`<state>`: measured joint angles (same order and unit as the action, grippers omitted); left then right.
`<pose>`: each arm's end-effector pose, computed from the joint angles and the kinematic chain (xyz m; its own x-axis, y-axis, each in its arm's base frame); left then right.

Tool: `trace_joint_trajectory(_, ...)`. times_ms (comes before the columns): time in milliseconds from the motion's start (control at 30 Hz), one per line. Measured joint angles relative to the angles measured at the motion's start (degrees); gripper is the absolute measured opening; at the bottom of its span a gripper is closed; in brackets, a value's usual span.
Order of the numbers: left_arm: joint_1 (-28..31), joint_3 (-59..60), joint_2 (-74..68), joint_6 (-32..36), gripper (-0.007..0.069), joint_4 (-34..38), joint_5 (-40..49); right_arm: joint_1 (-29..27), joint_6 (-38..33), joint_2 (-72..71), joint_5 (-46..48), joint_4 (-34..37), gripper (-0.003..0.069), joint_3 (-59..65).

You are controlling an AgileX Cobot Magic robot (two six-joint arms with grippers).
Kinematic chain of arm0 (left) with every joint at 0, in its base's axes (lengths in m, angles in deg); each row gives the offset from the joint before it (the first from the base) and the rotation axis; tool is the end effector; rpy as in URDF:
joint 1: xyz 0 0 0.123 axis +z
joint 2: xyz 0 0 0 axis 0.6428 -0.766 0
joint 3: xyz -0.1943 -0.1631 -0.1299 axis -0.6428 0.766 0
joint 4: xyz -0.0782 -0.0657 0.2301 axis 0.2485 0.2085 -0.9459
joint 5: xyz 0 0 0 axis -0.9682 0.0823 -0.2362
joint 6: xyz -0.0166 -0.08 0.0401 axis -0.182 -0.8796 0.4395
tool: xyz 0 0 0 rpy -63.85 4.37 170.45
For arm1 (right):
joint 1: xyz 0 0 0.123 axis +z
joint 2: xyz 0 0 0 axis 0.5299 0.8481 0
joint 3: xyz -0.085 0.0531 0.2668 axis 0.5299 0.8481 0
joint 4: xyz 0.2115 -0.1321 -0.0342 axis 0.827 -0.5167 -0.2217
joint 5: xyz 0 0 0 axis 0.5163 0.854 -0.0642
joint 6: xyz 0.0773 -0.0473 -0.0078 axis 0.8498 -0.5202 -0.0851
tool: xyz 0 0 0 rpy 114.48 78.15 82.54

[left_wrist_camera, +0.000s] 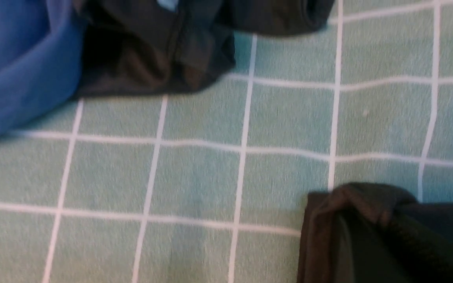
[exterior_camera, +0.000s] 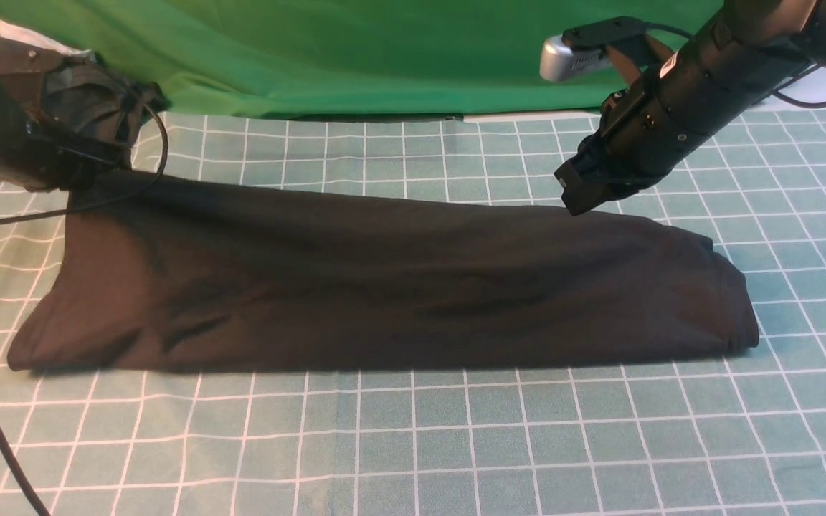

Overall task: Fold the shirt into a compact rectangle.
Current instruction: 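Pull the folded dark garment lengthwise by its ends to straighten it flat on the table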

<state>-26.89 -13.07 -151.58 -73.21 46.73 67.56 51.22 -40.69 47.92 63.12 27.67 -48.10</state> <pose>0.4401 0.1024 0.1864 -0.7362 -0.0569 -0.6744 -0.1457 0.9864 0.0758 0.3829 0.1656 0.2648 -0.7479 -0.4682 -0.4706 -0.6100 0.7643 0.2090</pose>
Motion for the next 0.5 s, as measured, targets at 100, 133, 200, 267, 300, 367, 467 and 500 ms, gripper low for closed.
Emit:
trace_joint_trajectory(100, 0.00, 0.00, -0.40, 2.39, 0.0011, 0.00, -1.02, 0.00, 0.00, 0.00, 0.00, 0.00, 0.0022, 0.00)
trace_joint_trajectory(133, 0.00, 0.00, -0.46, 2.56, 0.0011, 0.00, -1.02, 0.00, 0.00, 0.00, 0.00, 0.00, 0.0022, 0.00)
trace_joint_trajectory(200, 0.00, 0.00, -1.30, 3.84, 0.0011, 0.00, -1.39, 0.00, 0.00, 0.00, 0.00, 0.00, 0.0022, 0.00)
trace_joint_trajectory(267, 0.00, 0.00, -1.77, 4.20, 0.0012, -0.61, -1.98, 0.00, 0.00, 0.00, 0.00, 0.00, 0.0022, 0.00)
trace_joint_trajectory(300, 0.00, 0.00, -1.93, 4.25, 0.0013, -0.69, -2.55, 0.00, 0.00, 0.00, 0.00, 0.00, 0.0022, 0.00)
trace_joint_trajectory(367, 0.00, 0.00, -1.92, 4.32, 0.0022, -0.89, -3.49, 0.00, 0.00, 0.00, 0.00, 0.00, 0.0022, 0.00)
trace_joint_trajectory(467, 0.00, 0.00, -1.82, 4.10, 0.0063, -1.34, -3.87, 0.00, 0.00, 0.00, 0.00, 0.00, 0.0022, 0.00)
trace_joint_trajectory(500, 0.00, 0.00, -1.64, 3.50, 0.0088, -1.42, -3.53, 0.00, 0.00, 0.00, 0.00, 0.00, 0.0022, 0.00)
